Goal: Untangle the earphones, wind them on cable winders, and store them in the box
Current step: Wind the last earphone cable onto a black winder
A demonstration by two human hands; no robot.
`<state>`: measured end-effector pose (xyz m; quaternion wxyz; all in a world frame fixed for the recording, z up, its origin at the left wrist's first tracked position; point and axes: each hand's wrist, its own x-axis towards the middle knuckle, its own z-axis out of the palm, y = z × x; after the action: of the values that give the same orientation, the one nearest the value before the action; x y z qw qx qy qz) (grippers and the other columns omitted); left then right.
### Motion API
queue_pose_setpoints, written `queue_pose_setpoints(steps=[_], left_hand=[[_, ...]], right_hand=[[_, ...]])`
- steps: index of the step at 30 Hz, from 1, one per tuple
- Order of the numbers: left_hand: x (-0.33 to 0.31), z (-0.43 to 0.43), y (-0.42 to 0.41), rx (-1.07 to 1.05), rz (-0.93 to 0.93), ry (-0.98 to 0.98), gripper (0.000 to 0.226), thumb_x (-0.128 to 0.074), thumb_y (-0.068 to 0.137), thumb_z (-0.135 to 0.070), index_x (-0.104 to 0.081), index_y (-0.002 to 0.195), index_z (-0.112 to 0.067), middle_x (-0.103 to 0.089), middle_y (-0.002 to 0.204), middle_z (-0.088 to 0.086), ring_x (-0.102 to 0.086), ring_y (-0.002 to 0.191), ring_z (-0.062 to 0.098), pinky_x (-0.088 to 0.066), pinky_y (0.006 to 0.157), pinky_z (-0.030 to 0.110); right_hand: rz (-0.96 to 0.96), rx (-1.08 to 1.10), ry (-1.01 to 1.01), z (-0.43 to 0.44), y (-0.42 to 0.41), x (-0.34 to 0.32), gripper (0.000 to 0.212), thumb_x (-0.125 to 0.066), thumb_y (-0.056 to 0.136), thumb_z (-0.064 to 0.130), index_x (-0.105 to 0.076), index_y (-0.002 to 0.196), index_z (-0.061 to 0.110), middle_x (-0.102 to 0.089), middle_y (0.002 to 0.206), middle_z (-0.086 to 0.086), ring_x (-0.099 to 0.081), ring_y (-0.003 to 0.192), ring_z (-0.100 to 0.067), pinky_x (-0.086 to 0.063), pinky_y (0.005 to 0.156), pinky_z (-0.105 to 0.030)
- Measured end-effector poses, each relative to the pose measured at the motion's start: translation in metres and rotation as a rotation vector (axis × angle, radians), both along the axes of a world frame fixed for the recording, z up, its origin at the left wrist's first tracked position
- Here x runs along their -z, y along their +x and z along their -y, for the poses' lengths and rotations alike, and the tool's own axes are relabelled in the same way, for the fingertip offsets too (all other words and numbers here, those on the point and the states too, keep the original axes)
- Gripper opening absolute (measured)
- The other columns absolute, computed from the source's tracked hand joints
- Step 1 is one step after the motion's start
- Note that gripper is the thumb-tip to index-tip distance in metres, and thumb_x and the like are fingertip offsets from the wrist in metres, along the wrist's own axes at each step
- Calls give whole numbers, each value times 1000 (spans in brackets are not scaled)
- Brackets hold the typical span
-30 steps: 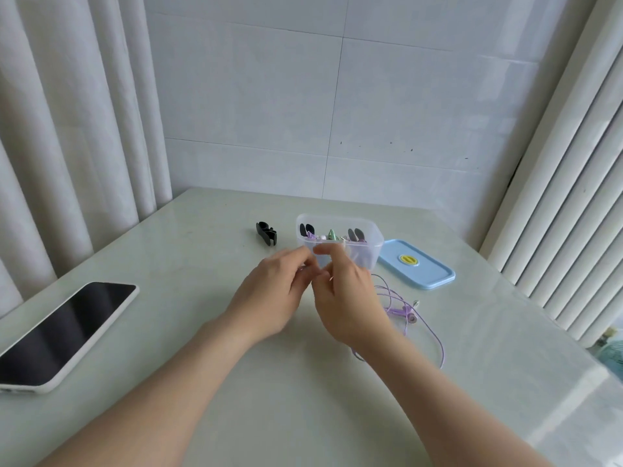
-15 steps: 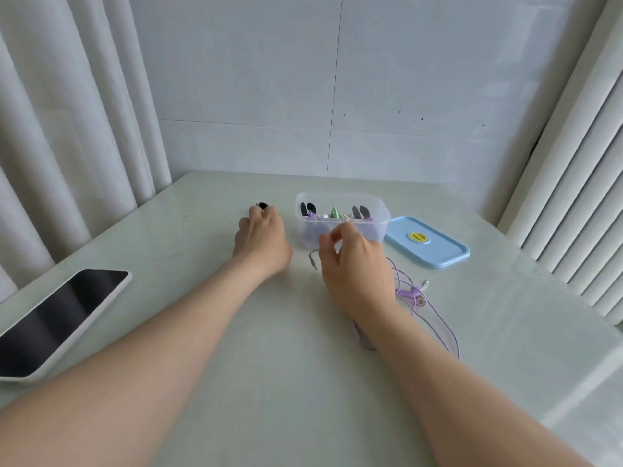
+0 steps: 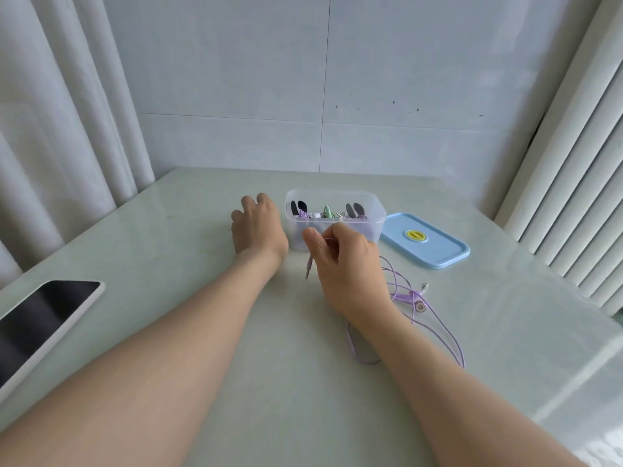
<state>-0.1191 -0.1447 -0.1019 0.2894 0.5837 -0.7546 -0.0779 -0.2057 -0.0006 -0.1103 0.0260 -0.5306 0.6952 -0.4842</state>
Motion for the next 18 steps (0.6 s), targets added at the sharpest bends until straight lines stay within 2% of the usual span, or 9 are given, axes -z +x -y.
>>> queue_pose_setpoints(steps=[5,7,9,10,12,14,15,18], left_hand=[[-9,-23,14,27,-119,-18,43,-55,89,9,-39,128,-1,-40,134,22,-51,114,45,-42,93,41],[-14,-32,28,65,-265,25,38,-52,91,8,-37,126,-1,-33,134,21,-50,105,40,-40,87,35],[-19,-40,45,103,-386,79,29,-53,97,-3,-40,123,-5,-29,131,14,-46,101,32,-37,83,27],[-20,-45,51,127,-438,105,23,-55,99,-10,-45,120,-9,-33,129,9,-47,103,29,-37,80,25],[-22,-56,63,229,-611,136,16,-59,97,-19,-61,112,-23,-60,119,6,-58,100,24,-40,73,26],[-24,-75,72,351,-752,182,23,-61,98,-16,-69,112,-33,-75,100,4,-61,83,19,-43,71,26],[-23,-84,75,395,-781,193,25,-60,100,-14,-69,116,-32,-77,102,1,-64,83,15,-45,74,25],[-17,-102,76,534,-818,201,26,-58,104,-11,-61,128,-22,-75,118,-11,-70,106,4,-51,92,24]], right_hand=[[-11,26,-49,-2,0,0,47,-57,103,50,-50,65,23,-48,51,11,-43,60,-23,-35,53,-35],[-3,49,-67,-6,3,-1,42,-56,105,47,-54,70,23,-53,53,10,-47,60,-23,-42,53,-37],[11,41,-113,-10,9,-3,35,-52,107,42,-60,81,19,-61,61,5,-56,65,-28,-53,59,-45],[10,34,-145,-12,13,-4,32,-51,108,39,-62,86,18,-61,63,4,-56,65,-28,-53,60,-47],[0,6,-221,-19,24,-11,25,-51,109,35,-63,92,20,-57,64,6,-50,60,-20,-48,57,-43],[4,-31,-286,-27,32,-19,20,-49,110,29,-62,98,22,-54,64,7,-43,56,-16,-38,54,-39],[4,-48,-309,-31,34,-23,18,-48,110,26,-62,101,21,-54,64,7,-42,55,-17,-35,53,-38],[3,-136,-315,-39,38,-31,15,-50,109,19,-65,106,19,-59,70,8,-49,58,-18,-38,56,-36]])
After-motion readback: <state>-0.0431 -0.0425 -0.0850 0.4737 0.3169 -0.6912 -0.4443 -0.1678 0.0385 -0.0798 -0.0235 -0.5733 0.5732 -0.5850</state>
